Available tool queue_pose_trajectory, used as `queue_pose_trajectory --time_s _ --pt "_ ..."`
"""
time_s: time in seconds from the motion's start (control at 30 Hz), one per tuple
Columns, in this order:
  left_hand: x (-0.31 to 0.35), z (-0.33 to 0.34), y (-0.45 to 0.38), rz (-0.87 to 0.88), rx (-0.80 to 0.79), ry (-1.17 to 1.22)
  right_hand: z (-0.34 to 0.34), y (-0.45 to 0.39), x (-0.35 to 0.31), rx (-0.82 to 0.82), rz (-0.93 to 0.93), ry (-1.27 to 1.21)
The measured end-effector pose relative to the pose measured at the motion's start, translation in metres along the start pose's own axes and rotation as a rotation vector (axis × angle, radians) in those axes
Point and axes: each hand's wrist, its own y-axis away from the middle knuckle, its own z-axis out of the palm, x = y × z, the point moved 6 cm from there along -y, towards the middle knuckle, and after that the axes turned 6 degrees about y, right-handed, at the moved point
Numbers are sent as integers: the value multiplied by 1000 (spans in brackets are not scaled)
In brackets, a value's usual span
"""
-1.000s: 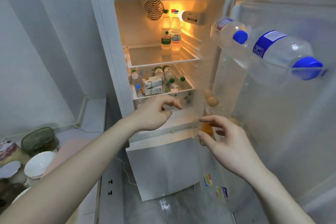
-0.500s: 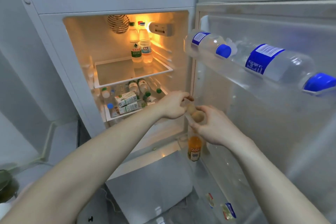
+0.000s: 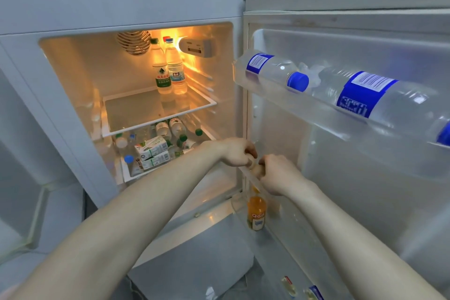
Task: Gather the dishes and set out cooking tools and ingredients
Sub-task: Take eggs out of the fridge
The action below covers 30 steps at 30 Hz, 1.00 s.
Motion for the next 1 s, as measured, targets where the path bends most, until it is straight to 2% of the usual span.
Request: queue_pose_trajectory --time_s 0.27,0.53,0.77,1.0 --pt "6 -2 -10 -47 -63 -89 6 -12 2 -28 3 -16" --pt "12 -4 -2 -81 -48 22 -1 -1 -2 -40 23 -57" --pt "-2 -13 29 -47 233 412 -13 18 6 44 37 -199" --pt "-31 3 92 -98 483 1018 -13 27 15 149 66 -396"
